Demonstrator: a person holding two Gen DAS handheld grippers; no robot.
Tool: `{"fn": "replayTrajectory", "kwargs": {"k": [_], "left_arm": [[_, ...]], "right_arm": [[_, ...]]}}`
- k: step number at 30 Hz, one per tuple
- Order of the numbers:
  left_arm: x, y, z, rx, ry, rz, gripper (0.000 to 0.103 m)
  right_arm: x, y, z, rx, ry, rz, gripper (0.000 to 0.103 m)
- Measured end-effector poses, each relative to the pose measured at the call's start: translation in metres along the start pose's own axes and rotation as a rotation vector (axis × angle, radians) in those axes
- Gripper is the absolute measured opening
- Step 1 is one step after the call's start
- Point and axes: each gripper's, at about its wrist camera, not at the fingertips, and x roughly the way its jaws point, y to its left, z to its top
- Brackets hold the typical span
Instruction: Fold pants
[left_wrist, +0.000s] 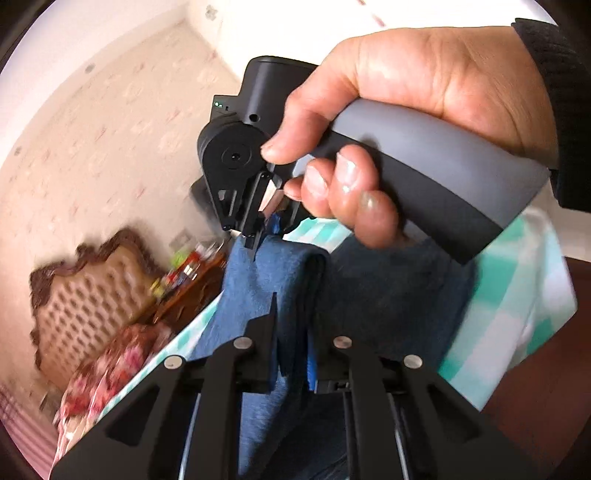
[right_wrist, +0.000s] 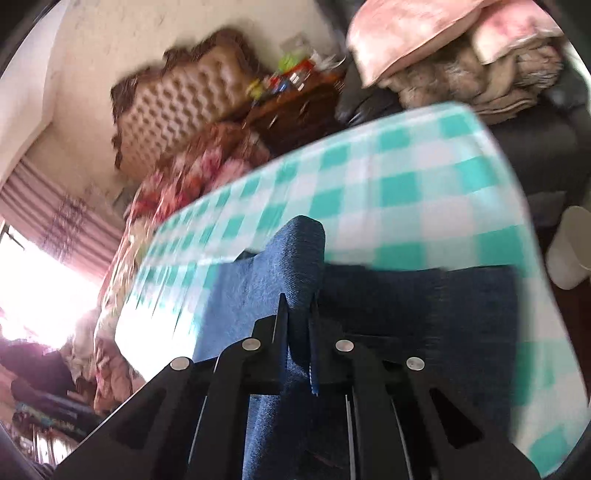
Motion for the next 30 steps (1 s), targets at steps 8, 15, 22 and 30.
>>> {"fn": "replayTrajectory", "kwargs": {"k": [8, 15, 22, 30], "left_arm": [[0.044, -0.08, -0.007, 0.083, 0.081, -0.159, 0.012], [0.043, -0.093, -0.01, 0.115, 0.081, -0.138, 0.015], [0.016, -0.095, 0.022, 0.117, 0.036, -0.072, 0.011], [0.033, -0.126, 0.017, 0.14, 0.078, -0.164, 0.011]], "right_arm": [[0.01, -0.095, -0.028, 0.105, 0.068, -0.117, 0.025], [0.02, -0.09, -0.023, 0.068, 0.093, -0.112, 0.038], [0.0, -0.055, -0.002, -0.077, 0.053, -0.12, 0.009], [0.006, -0.094, -0.018, 0.007, 0.032, -0.163, 0.009]]}}
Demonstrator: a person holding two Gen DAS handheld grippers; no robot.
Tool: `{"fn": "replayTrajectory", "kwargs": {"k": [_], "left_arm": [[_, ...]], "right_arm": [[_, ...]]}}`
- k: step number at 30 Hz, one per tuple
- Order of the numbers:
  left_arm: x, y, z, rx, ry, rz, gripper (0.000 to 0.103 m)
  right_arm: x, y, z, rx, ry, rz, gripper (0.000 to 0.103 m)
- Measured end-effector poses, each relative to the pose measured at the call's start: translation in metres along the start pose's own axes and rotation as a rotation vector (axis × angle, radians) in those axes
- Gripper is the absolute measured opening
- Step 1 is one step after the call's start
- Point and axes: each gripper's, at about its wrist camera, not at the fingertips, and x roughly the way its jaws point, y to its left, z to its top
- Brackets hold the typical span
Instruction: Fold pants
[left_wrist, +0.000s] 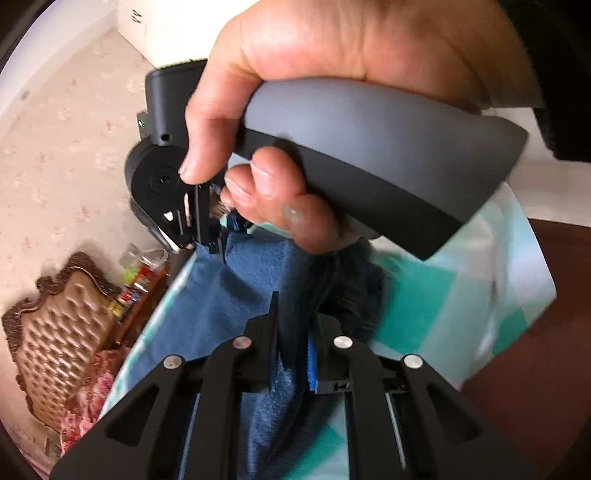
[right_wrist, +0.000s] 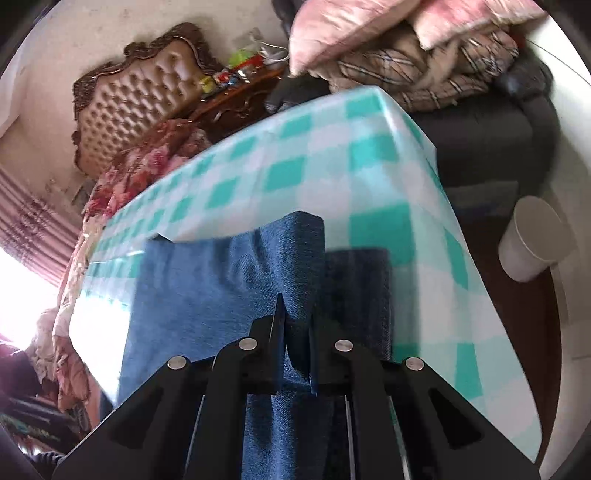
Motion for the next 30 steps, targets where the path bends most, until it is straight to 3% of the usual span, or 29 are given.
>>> {"fn": "replayTrajectory", "kwargs": {"k": [3, 10, 11, 12, 13, 14, 17, 20, 21, 23, 27, 30], "left_arm": [[-0.001, -0.001, -0.002, -0.012, -0.007, -0.024, 0.011], [-0.006, 0.0, -0.005, -0.016, -0.022, -0.035, 0.011], [-0.005, 0.0, -0.007, -0.012, -0.019, -0.037, 0.012], [-0.005, 0.0, -0.008, -0.012, -0.02, -0.037, 0.012], [-0.006, 0.0, -0.009, -0.019, -0.021, -0.041, 0.012], [-0.007, 0.001, -0.008, -0.027, -0.021, -0.049, 0.013], [-0.005, 0.008, -0.009, -0.063, -0.016, -0.073, 0.021], [-0.012, 0.025, -0.013, -0.145, -0.021, -0.152, 0.027], [-0.021, 0.036, -0.018, -0.192, -0.035, -0.185, 0.035], [-0.033, 0.058, -0.027, -0.266, -0.054, -0.225, 0.042], [-0.043, 0.118, -0.039, -0.459, -0.056, -0.251, 0.042], [-0.019, 0.18, -0.032, -0.635, -0.044, -0.252, 0.036]], "right_arm": [[-0.004, -0.01, -0.01, 0.038, -0.033, 0.034, 0.009], [-0.02, -0.001, -0.012, 0.012, -0.07, -0.008, 0.009], [-0.016, -0.004, -0.013, 0.022, -0.062, -0.018, 0.014], [-0.01, -0.01, -0.014, 0.041, -0.049, -0.051, 0.032], [-0.009, -0.013, -0.015, 0.051, -0.054, -0.077, 0.04], [-0.01, -0.014, -0.017, 0.056, -0.066, -0.095, 0.044], [-0.016, -0.011, -0.021, 0.03, -0.096, -0.144, 0.044], [-0.016, -0.004, -0.026, -0.02, -0.116, -0.216, 0.042], [-0.015, -0.001, -0.028, -0.034, -0.121, -0.237, 0.042], [-0.015, 0.001, -0.031, -0.052, -0.139, -0.265, 0.042], [-0.018, 0.005, -0.033, -0.056, -0.155, -0.308, 0.043], [-0.031, 0.019, -0.042, -0.057, -0.194, -0.43, 0.044]]}}
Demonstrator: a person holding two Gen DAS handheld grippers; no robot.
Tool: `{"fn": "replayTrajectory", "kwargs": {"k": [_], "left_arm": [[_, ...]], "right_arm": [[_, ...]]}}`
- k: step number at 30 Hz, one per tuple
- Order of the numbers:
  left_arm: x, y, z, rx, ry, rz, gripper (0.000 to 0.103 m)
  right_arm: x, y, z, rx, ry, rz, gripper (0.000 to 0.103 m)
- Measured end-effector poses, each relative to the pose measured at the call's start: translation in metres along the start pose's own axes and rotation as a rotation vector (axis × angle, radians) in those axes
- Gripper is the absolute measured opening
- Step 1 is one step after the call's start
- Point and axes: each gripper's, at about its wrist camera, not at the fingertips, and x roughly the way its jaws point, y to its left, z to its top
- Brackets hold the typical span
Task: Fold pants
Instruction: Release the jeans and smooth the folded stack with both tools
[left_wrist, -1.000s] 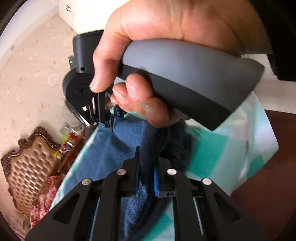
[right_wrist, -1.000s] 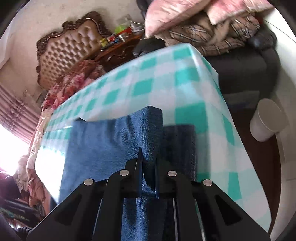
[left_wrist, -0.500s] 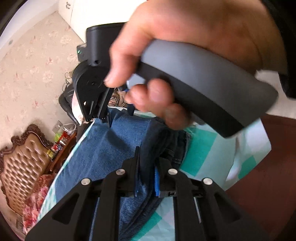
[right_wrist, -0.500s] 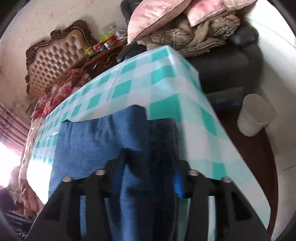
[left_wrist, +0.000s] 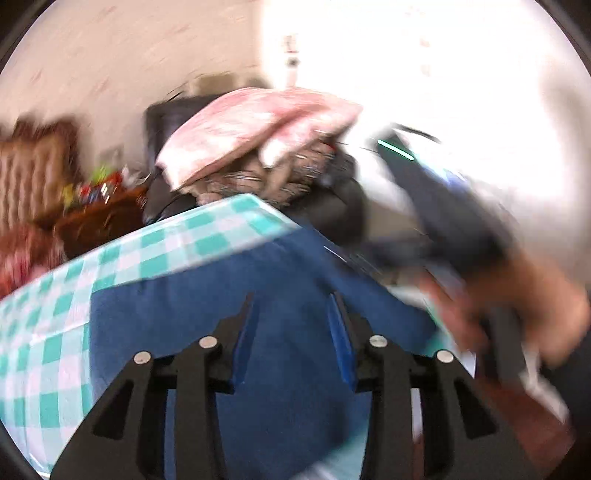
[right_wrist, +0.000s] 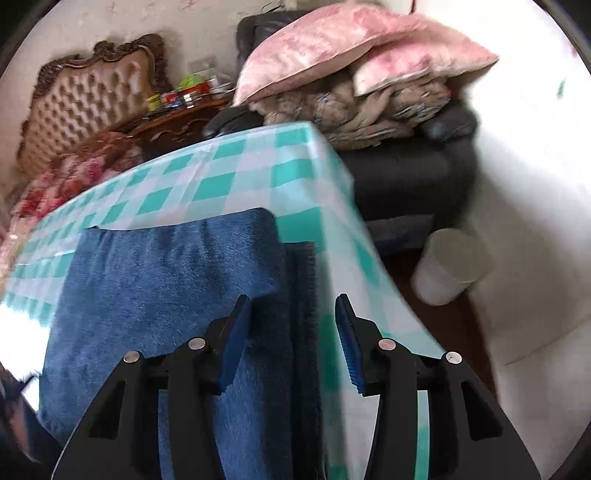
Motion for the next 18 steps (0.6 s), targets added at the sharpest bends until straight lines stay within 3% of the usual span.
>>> {"fn": "replayTrajectory", "kwargs": {"k": [2, 5, 6, 8, 12, 15, 18], "left_arm": [[0.018, 0.021, 0.026, -0.027, 0.01, -0.021, 0.036], [0.06, 0.031, 0.05, -0.032, 0.108, -0.098, 0.036], [0.08, 0.031, 0.055, -0.025, 0.145, -0.125, 0.03], [0.11, 0.023, 0.052, -0.021, 0.225, -0.164, 0.019], [0.161, 0.016, 0.045, 0.01, 0.319, -0.167, 0.019], [0.167, 0.023, 0.047, -0.035, 0.331, -0.166, 0.019], [0.146, 0.027, 0.047, -0.05, 0.286, -0.153, 0.019]], "right_arm": [[-0.014, 0.003, -0.005, 0.008, -0.026, -0.054, 0.045], [-0.019, 0.005, -0.016, 0.026, -0.007, -0.121, 0.045], [-0.018, 0.005, -0.02, 0.03, 0.002, -0.136, 0.045], [-0.016, 0.006, -0.028, 0.02, 0.013, -0.177, 0.045], [-0.012, 0.004, -0.035, 0.031, 0.033, -0.195, 0.045], [-0.01, 0.004, -0.038, 0.028, 0.041, -0.202, 0.045], [-0.008, 0.005, -0.041, 0.019, 0.042, -0.205, 0.046]]}}
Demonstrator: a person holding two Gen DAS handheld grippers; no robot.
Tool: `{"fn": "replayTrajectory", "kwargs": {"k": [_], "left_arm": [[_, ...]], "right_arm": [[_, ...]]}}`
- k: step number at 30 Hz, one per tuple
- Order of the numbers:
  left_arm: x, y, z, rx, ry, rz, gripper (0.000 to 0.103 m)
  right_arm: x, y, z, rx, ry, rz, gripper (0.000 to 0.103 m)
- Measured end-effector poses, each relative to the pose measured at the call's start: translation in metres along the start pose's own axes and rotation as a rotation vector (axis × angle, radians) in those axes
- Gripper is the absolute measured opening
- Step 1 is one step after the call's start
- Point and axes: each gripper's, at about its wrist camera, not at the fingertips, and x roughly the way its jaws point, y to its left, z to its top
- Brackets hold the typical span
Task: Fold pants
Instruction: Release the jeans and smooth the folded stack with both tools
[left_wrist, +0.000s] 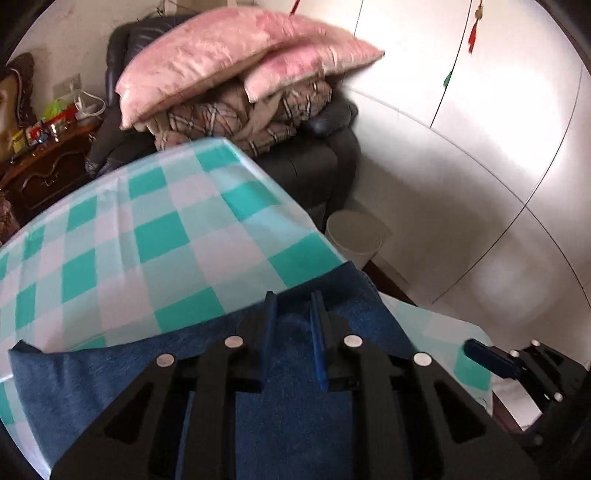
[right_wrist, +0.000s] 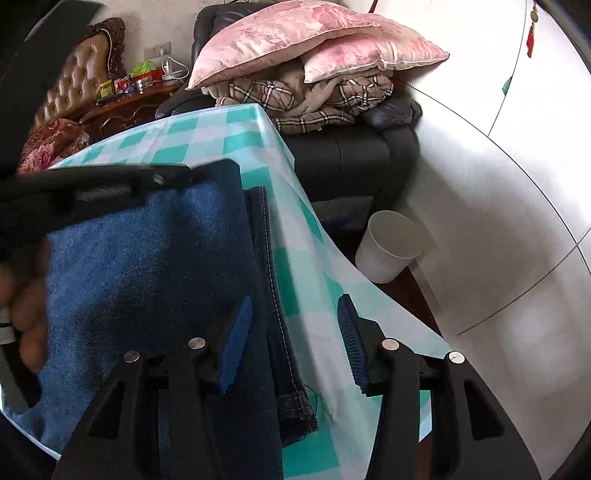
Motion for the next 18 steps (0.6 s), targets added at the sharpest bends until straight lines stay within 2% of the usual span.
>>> {"fn": "replayTrajectory", "kwargs": {"k": [3, 7, 10, 13, 15, 18], "left_arm": [[-0.009, 0.004, -0.011, -0.018, 0.002, 0.002, 0.019], [-0.016, 0.009, -0.035, -0.026, 0.054, 0.012, 0.019], [-0.043, 0.009, -0.05, -0.032, 0.033, 0.025, 0.021], [-0.072, 0.011, -0.069, -0.033, -0.004, 0.08, 0.028], [-0.089, 0.017, -0.084, -0.057, -0.022, 0.146, 0.039], [-0.095, 0.028, -0.104, -0.097, 0.004, 0.164, 0.042]], "right_arm": [[0.0, 0.0, -0.001, 0.002, -0.001, -0.002, 0.049], [-0.001, 0.002, -0.002, -0.012, -0.005, -0.028, 0.052], [-0.01, 0.001, -0.002, 0.0, -0.015, -0.041, 0.053], [-0.026, 0.004, -0.003, 0.02, -0.048, -0.036, 0.056], [-0.035, 0.009, -0.003, 0.025, -0.074, -0.019, 0.059], [-0.044, 0.024, -0.005, 0.013, -0.095, 0.009, 0.063]]}}
